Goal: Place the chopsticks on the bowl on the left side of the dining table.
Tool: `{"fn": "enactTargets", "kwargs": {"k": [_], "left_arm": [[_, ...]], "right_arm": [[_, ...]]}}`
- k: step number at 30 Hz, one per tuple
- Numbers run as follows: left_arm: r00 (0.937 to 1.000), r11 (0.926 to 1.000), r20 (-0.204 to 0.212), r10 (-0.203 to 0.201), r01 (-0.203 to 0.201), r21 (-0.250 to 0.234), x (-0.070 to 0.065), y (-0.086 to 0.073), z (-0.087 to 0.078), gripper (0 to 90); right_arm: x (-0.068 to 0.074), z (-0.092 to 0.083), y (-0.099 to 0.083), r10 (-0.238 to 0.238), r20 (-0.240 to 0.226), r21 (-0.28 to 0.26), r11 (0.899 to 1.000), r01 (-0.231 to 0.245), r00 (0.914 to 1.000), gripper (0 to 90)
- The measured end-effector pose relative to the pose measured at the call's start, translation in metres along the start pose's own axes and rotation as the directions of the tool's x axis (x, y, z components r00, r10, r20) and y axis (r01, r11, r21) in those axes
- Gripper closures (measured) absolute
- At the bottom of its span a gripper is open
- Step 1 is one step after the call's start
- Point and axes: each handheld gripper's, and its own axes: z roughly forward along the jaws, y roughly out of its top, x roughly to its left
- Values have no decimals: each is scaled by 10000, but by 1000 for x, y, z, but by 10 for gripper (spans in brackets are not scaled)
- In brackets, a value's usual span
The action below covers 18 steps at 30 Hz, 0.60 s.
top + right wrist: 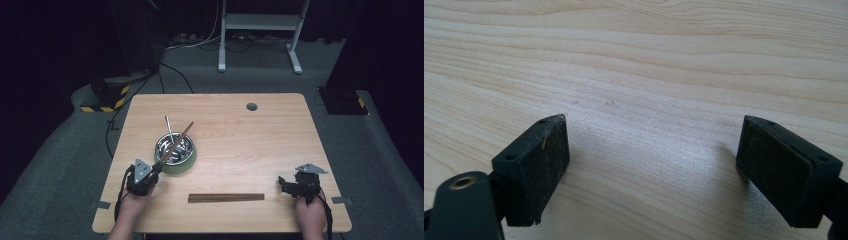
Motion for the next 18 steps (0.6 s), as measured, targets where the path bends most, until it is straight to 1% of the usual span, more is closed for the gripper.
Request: {"fn": "enactTargets", "kwargs": {"k": [8, 10, 13, 14, 15, 16, 17, 18], "left_arm": [[9999, 10000, -100, 3, -3, -11, -1, 0, 1, 825], [10000, 10000, -30, 42, -42, -53, -2, 0, 0, 813], [10000, 9999, -44, 90, -90, -77, -2, 1, -2, 791], [10000, 9999, -73, 60, -61, -162, -2, 2, -2, 775], [9999, 9992, -124, -48, 43, -402, -2, 5, -5, 736], [9999, 9992, -124, -48, 43, -402, -2, 5, -5, 708], [9999, 9986, -118, -108, 102, -514, 0, 7, -7, 708], [9998, 9978, -149, -140, 130, -654, 2, 9, -9, 675]], "right_arm": [[0, 0, 0, -18, -26, 7, 10000, 18, 10000, 135], [0, 0, 0, -20, -27, 7, 10000, 20, 10000, 135], [0, 0, 0, -22, -26, 7, 10000, 22, 10000, 135], [0, 0, 0, -20, -27, 7, 10000, 20, 10000, 135], [0, 0, 0, -19, -26, 8, 10000, 19, 10000, 135], [0, 0, 0, -19, -26, 8, 10000, 19, 10000, 135], [0, 0, 0, -20, -28, 5, 10000, 20, 10000, 135], [0, 0, 0, -8, -56, 32, 10000, 8, 10000, 135]]}}
